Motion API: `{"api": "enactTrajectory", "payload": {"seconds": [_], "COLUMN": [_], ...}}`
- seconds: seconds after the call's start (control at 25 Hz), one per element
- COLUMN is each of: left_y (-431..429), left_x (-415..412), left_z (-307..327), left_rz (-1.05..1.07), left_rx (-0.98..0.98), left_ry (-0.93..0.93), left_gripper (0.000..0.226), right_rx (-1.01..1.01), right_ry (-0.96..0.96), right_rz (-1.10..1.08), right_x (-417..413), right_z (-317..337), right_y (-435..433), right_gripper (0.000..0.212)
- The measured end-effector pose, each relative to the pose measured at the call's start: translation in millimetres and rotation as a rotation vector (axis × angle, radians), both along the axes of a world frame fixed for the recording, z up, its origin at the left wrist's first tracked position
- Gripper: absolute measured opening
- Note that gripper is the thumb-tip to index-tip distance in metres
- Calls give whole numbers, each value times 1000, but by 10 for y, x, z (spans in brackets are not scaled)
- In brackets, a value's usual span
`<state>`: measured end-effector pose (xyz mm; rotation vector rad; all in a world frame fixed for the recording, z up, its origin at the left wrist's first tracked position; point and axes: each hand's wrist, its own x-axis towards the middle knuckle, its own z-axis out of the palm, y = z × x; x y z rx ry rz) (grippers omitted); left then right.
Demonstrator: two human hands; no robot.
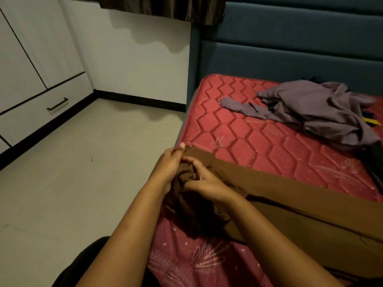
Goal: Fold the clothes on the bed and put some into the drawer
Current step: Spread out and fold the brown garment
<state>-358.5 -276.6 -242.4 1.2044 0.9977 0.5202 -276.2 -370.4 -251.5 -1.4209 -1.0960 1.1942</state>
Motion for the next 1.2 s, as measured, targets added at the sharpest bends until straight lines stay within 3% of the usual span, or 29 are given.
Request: {"api": "enactTrajectory", "payload": {"seconds": [0.16, 0.24, 0.32, 0.36, 0.44, 0.48, 0.56, 0.64, 0.72, 0.76, 0.84, 0.88, 0.92, 0.96, 1.04, 1.08, 1.2], "left_y": [117, 247, 321, 290, 214, 177, 168, 232, 278, 293, 336, 374, 424, 479, 571, 611, 683], "left_x": [-341, -629, -897, -1019, -1092, -1041, -792, -455, -166, -36, 185, 268, 346, 437, 584, 640, 737], "left_z": [2, 130, 355, 424, 449, 424, 261, -13, -270, -377, -522, -559, -596, -632, -676, -693, -820], "left_rz": [-171, -385, -706, -852, -926, -884, -669, -379, -217, -217, -221, -178, -118, -71, 4, 67, 304], "left_rx": [104, 267, 204, 90, 31, 72, 216, 367, 458, 457, 396, 367, 368, 395, 489, 539, 690], "left_ry": [191, 527, 937, 971, 825, 719, 558, 500, 513, 529, 538, 519, 508, 518, 561, 563, 533], "left_gripper": [28, 21, 19, 20, 32, 37, 38, 31, 35, 41, 46, 45, 44, 42, 36, 32, 25], "right_rx": [-133, -155, -126, -96, -81, -105, -172, -237, -265, -258, -174, -112, -53, -30, -157, -253, -185], "right_ry": [98, 211, 69, -126, -612, -773, -882, -959, -838, -582, -63, -8, -132, -374, -956, -1140, -1327], "right_rz": [184, 190, -27, -185, -398, -393, -259, 11, 246, 275, 83, -53, -182, -270, -174, -131, -299], "right_x": [6, 70, 231, 360, 628, 716, 744, 619, 460, 461, 595, 707, 863, 1052, 1267, 1299, 1263], "right_z": [39, 121, 79, -5, -257, -370, -530, -561, -490, -447, -407, -425, -472, -555, -743, -843, -981], "right_y": [12, -51, -41, -5, 72, 94, 167, 240, 275, 296, 343, 368, 406, 451, 486, 486, 515], "right_gripper": [37, 23, 17, 16, 23, 30, 39, 44, 45, 40, 25, 19, 15, 15, 38, 46, 43]}}
